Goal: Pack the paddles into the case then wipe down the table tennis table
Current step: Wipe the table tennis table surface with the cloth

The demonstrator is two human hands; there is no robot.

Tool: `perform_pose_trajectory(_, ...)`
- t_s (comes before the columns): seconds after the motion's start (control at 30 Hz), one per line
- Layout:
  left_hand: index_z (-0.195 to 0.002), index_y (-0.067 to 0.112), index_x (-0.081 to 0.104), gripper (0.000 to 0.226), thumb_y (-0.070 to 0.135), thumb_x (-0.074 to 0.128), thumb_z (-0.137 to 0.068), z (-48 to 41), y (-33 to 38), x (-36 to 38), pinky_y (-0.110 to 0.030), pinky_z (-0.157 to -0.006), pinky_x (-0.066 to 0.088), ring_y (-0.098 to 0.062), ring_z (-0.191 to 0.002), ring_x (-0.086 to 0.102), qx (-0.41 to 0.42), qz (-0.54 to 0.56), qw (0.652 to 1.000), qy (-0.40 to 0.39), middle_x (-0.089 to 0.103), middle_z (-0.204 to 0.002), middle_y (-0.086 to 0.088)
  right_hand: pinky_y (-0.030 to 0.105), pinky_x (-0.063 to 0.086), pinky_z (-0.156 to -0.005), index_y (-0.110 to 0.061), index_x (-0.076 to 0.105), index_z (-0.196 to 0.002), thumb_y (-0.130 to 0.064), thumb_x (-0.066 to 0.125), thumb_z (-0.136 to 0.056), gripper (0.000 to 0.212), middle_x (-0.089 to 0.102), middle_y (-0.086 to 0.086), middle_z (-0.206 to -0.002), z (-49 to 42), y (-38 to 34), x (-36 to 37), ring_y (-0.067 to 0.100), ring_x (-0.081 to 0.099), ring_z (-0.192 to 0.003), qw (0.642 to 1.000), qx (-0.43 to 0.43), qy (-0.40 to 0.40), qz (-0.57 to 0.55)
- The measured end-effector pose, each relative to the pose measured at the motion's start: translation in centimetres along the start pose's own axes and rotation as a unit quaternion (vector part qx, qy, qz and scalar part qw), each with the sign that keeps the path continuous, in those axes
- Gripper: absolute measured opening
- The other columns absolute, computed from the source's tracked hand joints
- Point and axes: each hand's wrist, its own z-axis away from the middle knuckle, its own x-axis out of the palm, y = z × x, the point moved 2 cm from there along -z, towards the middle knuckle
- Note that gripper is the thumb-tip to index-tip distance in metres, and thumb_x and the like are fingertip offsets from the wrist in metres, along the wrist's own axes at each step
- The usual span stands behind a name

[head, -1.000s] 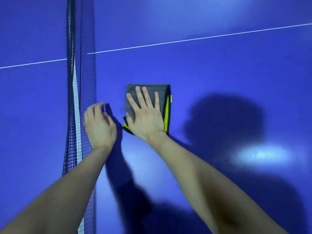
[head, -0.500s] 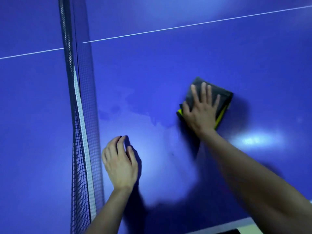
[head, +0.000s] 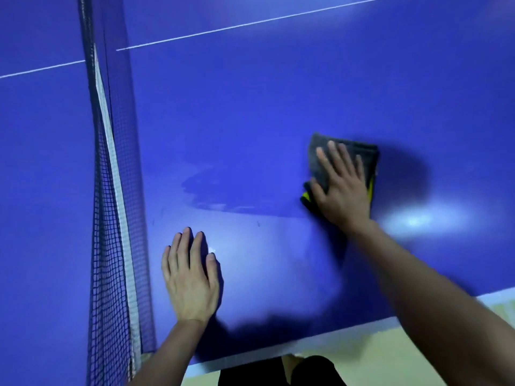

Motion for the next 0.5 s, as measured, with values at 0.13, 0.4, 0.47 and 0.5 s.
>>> perform_pose_trajectory(0.13, -0.153, 0.011, 0.053, 0.053, 0.032, 0.046, -0.104, 0.1, -0.2, 0.5, -0.057, -0.130, 0.020, -0.028, -0.161, 0.027, 0.010, -0.005, 1.000, 0.008, 0.039, -0.169, -0.008, 0.063, 0.011, -0.133, -0.025, 0.031, -0.172, -0.054, 0.043, -0.099, 0.080, 0.020, 0.006, -0.182, 1.9, 6.0, -1.4, 0.025, 0.014, -0.169, 0.989, 0.140, -0.017, 0.042)
perform_pose_trajectory(0.4, -0.152, 0.013, 0.054, 0.052, 0.029, 0.044, -0.104, 0.2, -0.6, 1.0, -0.055, -0.130, 0.021, -0.029, -0.159, 0.031, 0.018, -0.021, 0.999, 0.040, 0.042, -0.168, -0.007, 0.066, 0.005, -0.131, -0.022, 0.018, -0.175, -0.057, 0.039, -0.103, 0.083, 0.002, 0.012, -0.183, 6.9, -19.3, 1.8, 0.031, -0.003, -0.170, 0.994, -0.073, -0.085, 0.009)
perform_pose_trajectory(0.47, -0.153, 0.014, 0.054, 0.051, 0.028, 0.043, -0.104, 0.2, -0.8, 1.1, -0.055, -0.129, 0.021, -0.028, -0.159, 0.030, 0.018, -0.019, 0.999, 0.043, 0.041, -0.169, -0.006, 0.062, 0.005, -0.133, -0.020, 0.022, -0.174, -0.055, 0.042, -0.103, 0.081, 0.007, 0.010, -0.183, 7.4, -20.5, 2.1, 0.028, 0.002, -0.170, 0.991, -0.107, -0.086, -0.006)
perform_pose_trajectory(0.5, -0.153, 0.014, 0.053, 0.051, 0.028, 0.043, -0.105, 0.2, -0.8, 1.1, -0.055, -0.129, 0.021, -0.028, -0.159, 0.030, 0.017, -0.018, 0.999, 0.044, 0.041, -0.169, -0.006, 0.059, 0.006, -0.134, -0.020, 0.028, -0.173, -0.054, 0.046, -0.102, 0.080, 0.014, 0.007, -0.183, 7.4, -19.1, 2.0, 0.026, 0.007, -0.170, 0.990, -0.117, -0.071, -0.017)
